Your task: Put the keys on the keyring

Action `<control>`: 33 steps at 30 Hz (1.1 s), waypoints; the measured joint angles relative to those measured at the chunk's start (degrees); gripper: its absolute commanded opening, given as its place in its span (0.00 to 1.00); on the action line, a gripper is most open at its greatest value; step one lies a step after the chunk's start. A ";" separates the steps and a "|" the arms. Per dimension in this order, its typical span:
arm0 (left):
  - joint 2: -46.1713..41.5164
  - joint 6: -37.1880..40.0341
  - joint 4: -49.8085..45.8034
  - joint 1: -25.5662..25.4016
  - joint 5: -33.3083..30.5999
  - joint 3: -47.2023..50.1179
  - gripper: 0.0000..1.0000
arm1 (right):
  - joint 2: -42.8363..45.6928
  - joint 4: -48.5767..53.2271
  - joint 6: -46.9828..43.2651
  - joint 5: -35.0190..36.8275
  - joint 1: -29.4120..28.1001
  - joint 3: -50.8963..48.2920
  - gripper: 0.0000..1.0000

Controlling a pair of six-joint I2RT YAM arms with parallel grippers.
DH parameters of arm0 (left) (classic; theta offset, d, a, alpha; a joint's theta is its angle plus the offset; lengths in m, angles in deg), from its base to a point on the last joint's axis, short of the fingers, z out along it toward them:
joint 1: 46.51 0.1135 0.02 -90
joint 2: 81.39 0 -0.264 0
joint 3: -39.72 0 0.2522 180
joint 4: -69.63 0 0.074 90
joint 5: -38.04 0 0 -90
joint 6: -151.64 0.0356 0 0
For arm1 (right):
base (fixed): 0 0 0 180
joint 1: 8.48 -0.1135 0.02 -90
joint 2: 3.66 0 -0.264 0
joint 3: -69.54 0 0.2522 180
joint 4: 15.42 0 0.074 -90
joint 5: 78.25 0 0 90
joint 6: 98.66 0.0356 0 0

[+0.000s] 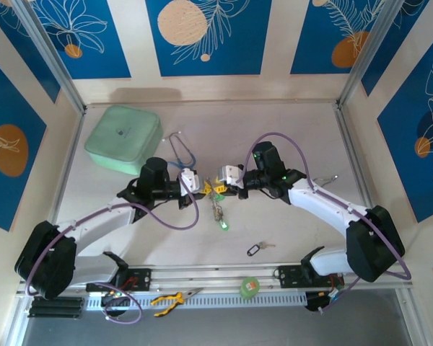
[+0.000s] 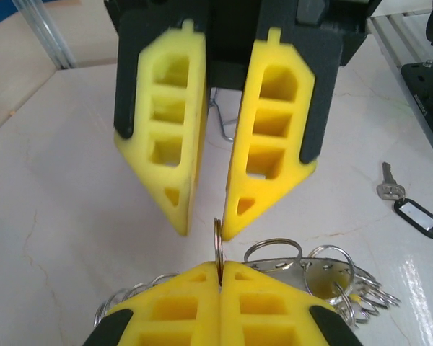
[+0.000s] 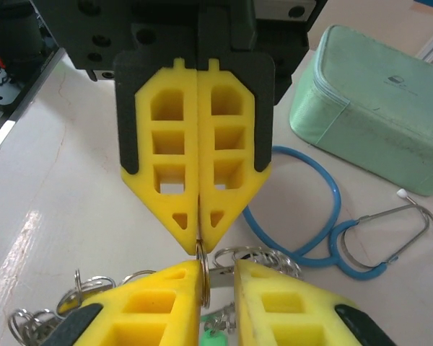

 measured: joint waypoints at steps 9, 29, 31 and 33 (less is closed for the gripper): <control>0.00 -1.14 0.83 -0.04 -0.83 1.14 0.00 | 0.02 -0.24 0.31 0.15 -0.02 -0.20 0.28; 1.07 -1.07 0.74 -0.04 -2.32 1.14 0.00 | -2.97 1.66 -0.59 2.60 -0.20 -0.33 0.31; 1.07 -1.05 0.74 -0.04 -2.34 1.14 0.00 | -3.74 2.14 -0.79 2.60 -0.42 -0.04 0.29; 1.07 -1.05 0.74 -0.04 -2.34 1.14 0.00 | -4.24 2.43 -1.05 2.62 -0.55 0.24 0.24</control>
